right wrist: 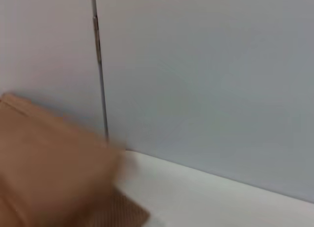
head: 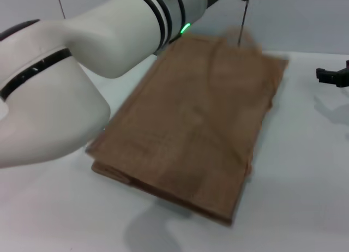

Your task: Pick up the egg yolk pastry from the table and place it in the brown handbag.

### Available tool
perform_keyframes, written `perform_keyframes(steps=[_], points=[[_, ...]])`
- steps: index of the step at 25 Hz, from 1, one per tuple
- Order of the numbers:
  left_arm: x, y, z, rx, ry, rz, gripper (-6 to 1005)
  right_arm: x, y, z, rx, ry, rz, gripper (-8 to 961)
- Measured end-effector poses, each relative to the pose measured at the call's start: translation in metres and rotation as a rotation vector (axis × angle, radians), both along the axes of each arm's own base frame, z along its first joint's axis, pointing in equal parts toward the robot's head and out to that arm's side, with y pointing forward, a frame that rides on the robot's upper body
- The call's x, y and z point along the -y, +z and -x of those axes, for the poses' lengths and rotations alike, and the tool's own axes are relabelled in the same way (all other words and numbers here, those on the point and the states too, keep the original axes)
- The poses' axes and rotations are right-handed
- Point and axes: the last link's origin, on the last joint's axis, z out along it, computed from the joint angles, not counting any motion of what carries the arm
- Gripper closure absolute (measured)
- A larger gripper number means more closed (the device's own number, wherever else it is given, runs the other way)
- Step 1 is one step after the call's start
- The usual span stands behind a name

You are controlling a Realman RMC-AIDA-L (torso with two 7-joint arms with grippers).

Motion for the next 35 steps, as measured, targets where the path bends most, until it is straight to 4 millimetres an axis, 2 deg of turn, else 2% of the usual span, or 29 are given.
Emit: perform_keyframes(steps=[6,9,15,22,28,35], points=[[0.003,-0.003,-0.004,0.005,-0.032,0.007,117,0.0,-0.001,0.0,-0.001,-0.002,0.004,101],[-0.001,0.0,0.002,-0.004,-0.013,-0.008,117,0.0,-0.001,0.0,-0.002,-0.001,0.003,101],[-0.015,0.02,0.037,-0.021,0.06,-0.092,118,-0.003,0.001,0.003,-0.017,0.0,-0.056,101],[-0.026,0.041,0.081,0.045,0.053,-0.155,119,-0.003,0.009,0.003,-0.047,0.053,-0.134,101],[-0.03,0.048,0.117,0.086,0.019,-0.184,120,0.0,0.013,0.005,-0.065,0.16,-0.205,101],[-0.031,0.048,0.154,0.095,-0.021,-0.203,121,0.007,0.003,0.001,-0.029,0.272,-0.235,101]])
